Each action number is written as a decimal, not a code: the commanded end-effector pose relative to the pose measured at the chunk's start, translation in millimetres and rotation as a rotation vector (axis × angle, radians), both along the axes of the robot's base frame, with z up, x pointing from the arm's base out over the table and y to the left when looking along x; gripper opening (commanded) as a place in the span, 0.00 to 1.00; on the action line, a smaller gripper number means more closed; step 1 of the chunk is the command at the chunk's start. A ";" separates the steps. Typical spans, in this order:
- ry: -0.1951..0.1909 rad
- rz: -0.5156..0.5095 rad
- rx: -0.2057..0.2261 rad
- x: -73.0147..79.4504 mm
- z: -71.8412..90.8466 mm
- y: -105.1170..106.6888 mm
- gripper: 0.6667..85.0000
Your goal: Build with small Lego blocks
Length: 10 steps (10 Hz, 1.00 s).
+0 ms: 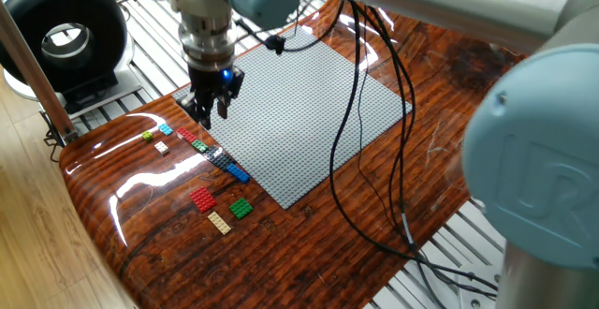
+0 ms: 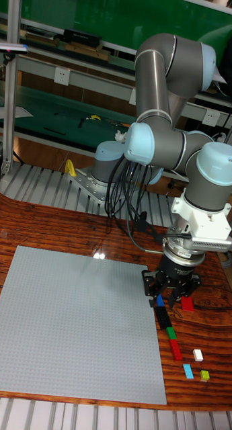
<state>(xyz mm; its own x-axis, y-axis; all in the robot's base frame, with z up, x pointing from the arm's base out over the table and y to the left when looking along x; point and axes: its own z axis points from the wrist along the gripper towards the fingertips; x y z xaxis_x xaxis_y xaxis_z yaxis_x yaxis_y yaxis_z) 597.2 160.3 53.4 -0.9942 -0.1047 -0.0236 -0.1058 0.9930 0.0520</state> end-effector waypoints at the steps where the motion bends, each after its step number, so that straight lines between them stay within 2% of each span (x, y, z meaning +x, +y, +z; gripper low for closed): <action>1: 0.061 0.000 -0.006 -17.3 0.9 -2.7 0.55; 2: 0.078 -0.004 -0.006 -20.9 -1.0 1.4 0.57; 4: 0.077 -0.023 -0.002 -18.5 -6.7 13.7 0.57; 5: 0.065 -0.033 -0.002 -16.4 -9.3 20.7 0.58; 6: 0.049 -0.033 -0.035 -12.7 -10.4 15.7 0.58; 7: 0.034 -0.021 -0.029 -8.1 -7.0 10.5 0.58; 8: -0.016 -0.029 0.020 5.1 -6.3 22.8 0.58; 9: -0.029 -0.042 0.016 8.7 -6.2 21.6 0.60; 10: -0.010 -0.043 -0.014 3.5 -6.8 14.0 0.59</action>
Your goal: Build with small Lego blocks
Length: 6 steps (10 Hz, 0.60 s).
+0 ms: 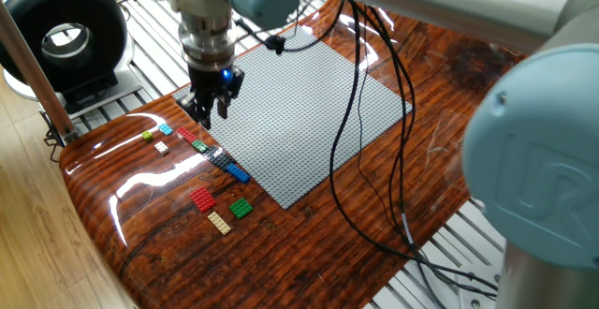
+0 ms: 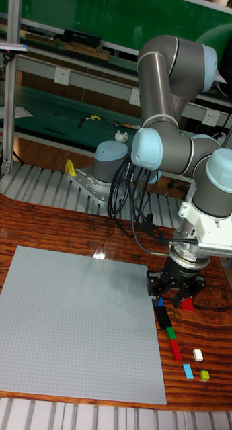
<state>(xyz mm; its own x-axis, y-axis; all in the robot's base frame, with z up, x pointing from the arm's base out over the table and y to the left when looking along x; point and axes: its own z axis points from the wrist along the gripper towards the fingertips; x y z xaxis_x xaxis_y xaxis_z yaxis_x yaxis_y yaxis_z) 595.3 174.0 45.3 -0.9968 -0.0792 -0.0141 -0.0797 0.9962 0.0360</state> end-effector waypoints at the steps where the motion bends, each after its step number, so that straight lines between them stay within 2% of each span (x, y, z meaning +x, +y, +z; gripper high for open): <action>1: 0.017 -0.003 -0.030 -3.8 0.9 -8.1 0.58; 3: 0.016 0.032 0.004 -3.9 1.1 0.7 0.60; 6: 0.009 0.023 -0.026 -0.3 -4.0 0.3 0.61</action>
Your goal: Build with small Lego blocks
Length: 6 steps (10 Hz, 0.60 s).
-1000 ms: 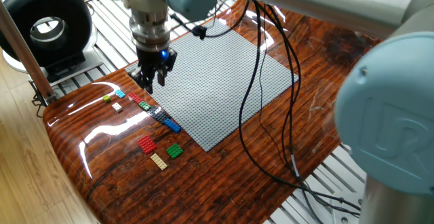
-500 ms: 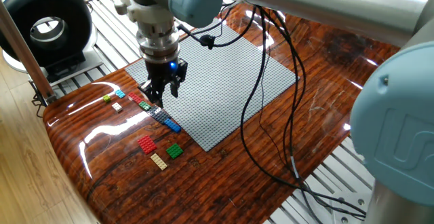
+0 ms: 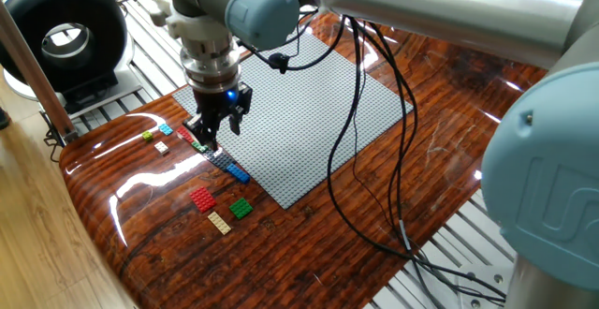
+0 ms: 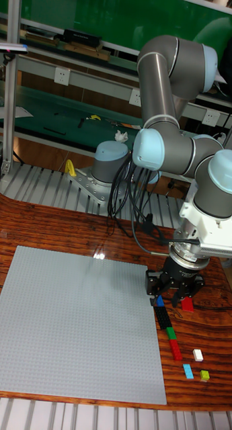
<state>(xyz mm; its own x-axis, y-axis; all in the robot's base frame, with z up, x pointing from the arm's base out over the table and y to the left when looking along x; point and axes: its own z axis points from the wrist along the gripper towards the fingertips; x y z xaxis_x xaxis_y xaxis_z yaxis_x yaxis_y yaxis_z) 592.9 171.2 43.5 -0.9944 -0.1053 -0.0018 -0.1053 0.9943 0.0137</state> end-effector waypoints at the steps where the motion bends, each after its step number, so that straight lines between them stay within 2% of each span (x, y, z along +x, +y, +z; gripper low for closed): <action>1: -0.004 -0.004 0.001 4.0 -4.8 6.2 0.61; 3: -0.014 0.004 0.005 8.4 -9.9 13.2 0.61; 5: -0.024 0.030 0.036 13.8 -15.9 20.7 0.61; 6: -0.030 0.042 0.034 15.1 -16.9 18.8 0.61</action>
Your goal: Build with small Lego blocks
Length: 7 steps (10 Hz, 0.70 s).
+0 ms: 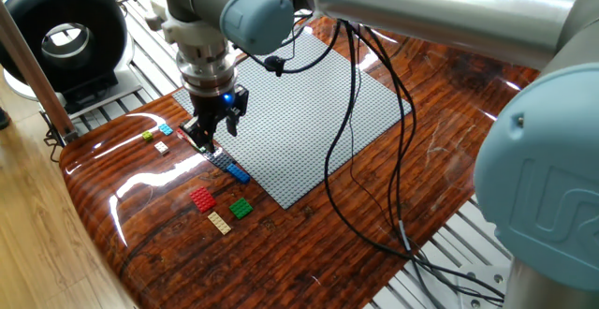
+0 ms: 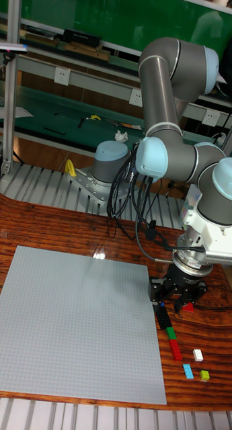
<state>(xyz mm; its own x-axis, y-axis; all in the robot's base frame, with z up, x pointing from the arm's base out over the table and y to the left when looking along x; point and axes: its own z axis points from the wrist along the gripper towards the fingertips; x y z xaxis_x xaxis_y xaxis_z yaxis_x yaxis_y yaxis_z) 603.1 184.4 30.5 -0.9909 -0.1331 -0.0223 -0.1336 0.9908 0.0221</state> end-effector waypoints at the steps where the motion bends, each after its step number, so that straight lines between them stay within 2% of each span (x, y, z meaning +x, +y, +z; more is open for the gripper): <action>1: -0.011 0.029 0.027 4.8 -3.8 6.9 0.62; 2: 0.008 0.045 0.044 -0.4 -3.6 11.2 0.62; 4: 0.007 0.065 0.049 -0.4 -3.5 12.4 0.62; 7: 0.002 0.057 0.027 2.3 -8.5 8.7 0.62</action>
